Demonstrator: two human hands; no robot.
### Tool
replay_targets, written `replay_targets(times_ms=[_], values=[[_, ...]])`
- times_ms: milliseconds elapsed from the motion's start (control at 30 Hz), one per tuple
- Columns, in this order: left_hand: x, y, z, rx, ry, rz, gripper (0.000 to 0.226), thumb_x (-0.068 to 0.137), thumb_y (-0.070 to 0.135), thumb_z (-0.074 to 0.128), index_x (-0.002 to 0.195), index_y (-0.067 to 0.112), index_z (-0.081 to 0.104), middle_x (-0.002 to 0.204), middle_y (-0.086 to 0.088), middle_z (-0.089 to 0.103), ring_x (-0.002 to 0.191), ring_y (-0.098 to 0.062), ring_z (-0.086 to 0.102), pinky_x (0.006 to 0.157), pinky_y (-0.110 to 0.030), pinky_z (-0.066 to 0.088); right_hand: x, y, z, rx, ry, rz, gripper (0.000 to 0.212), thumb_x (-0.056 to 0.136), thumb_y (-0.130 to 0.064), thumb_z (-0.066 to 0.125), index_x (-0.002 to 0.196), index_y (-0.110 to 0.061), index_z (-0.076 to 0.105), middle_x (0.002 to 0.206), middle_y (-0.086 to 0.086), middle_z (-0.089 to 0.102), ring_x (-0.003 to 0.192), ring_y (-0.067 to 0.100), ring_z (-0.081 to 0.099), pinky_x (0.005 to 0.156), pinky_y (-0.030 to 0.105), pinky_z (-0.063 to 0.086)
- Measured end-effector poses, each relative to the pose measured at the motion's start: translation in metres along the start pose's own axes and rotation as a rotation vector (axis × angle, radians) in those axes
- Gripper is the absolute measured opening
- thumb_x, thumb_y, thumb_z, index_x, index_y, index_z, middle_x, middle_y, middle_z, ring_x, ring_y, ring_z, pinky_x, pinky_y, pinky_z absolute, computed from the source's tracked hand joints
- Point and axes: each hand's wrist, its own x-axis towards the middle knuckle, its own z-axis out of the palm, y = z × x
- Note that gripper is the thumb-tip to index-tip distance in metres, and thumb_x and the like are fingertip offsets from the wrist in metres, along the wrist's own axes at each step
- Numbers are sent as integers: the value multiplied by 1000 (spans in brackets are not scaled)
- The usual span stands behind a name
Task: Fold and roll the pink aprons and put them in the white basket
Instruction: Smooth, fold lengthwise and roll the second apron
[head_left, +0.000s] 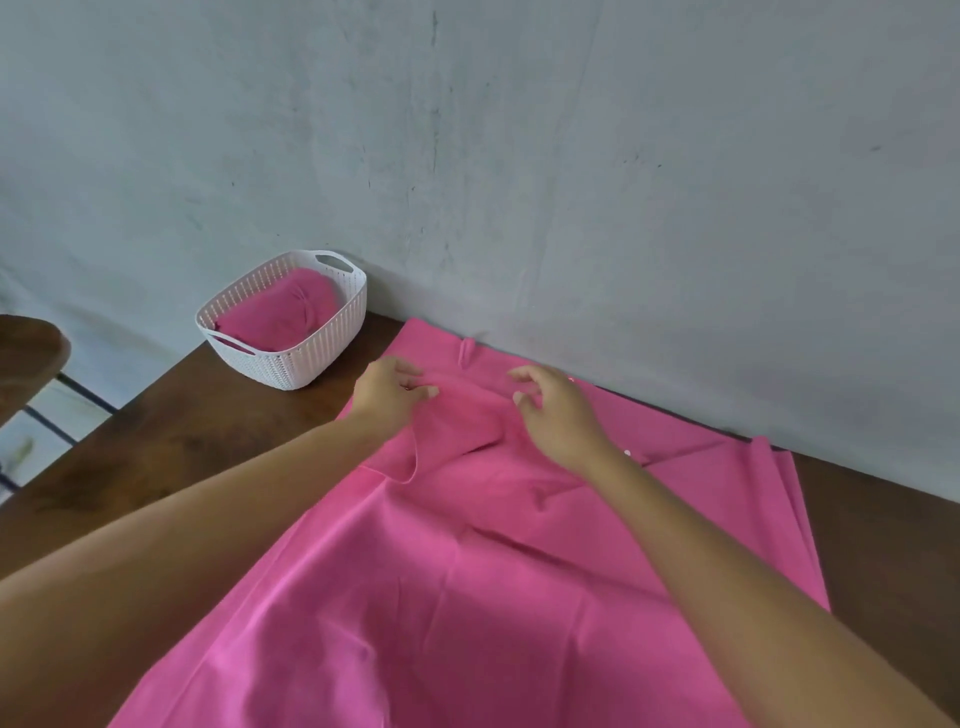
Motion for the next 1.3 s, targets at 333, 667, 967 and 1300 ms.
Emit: replay_targets(times_ms=[333, 667, 967, 1300], values=[[53, -10, 2, -223, -195, -270, 18, 73, -9, 83, 88, -6, 73, 74, -11, 59, 61, -18, 46, 54, -28, 37, 94, -10, 63, 36, -208, 116, 45, 94, 8, 45, 132, -6, 64, 140, 10, 59, 128, 24, 57, 111, 25, 38], [94, -26, 8, -91, -17, -163, 28, 89, 20, 77, 68, 21, 59, 76, 4, 55, 75, -17, 51, 72, -25, 40, 126, -5, 58, 108, -38, 166, 33, 92, 2, 51, 115, -1, 74, 122, 10, 72, 114, 19, 64, 104, 29, 45], [104, -1, -3, 132, 227, 151, 17, 93, 24, 72, 81, 12, 68, 110, -4, 55, 105, -21, 49, 103, -32, 39, 103, -13, 14, 288, 35, 126, 28, 96, -5, 55, 116, -11, 74, 116, -3, 72, 108, 8, 64, 97, 16, 42], [75, 12, -22, 13, 146, 233, 11, 95, 24, 69, 86, 18, 67, 83, 6, 69, 78, -11, 61, 73, -29, 47, 79, -17, -12, 348, 47, 155, 28, 95, -10, 55, 105, -23, 78, 103, -16, 72, 101, 8, 68, 96, 33, 54]])
